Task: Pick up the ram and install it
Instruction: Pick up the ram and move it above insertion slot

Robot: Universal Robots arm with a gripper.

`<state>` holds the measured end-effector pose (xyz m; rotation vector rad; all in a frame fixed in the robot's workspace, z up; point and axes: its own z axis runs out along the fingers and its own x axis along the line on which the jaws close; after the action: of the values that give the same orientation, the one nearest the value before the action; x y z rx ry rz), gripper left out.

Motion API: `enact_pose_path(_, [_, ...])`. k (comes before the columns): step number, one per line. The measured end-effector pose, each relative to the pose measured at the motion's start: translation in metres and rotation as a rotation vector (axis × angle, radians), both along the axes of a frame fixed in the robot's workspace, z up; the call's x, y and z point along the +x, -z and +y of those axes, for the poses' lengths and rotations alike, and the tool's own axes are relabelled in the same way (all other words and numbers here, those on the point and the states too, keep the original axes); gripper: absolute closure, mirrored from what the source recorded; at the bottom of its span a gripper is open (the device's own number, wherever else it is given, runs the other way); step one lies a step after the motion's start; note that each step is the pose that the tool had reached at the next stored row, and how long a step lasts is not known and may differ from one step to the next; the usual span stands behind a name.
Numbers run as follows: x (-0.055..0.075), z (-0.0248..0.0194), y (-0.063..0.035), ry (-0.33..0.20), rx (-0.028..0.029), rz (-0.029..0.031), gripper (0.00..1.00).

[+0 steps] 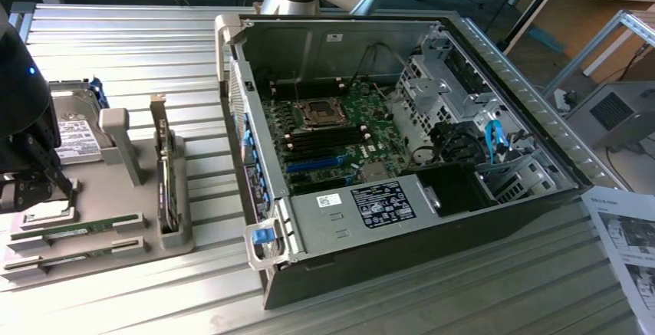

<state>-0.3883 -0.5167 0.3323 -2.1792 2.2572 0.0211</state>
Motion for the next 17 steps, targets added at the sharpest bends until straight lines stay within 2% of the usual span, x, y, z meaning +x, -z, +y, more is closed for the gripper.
enact_pose_path(17, [0.0, -0.0048, 0.0101, 0.0, 0.0001, 0.0, 0.89])
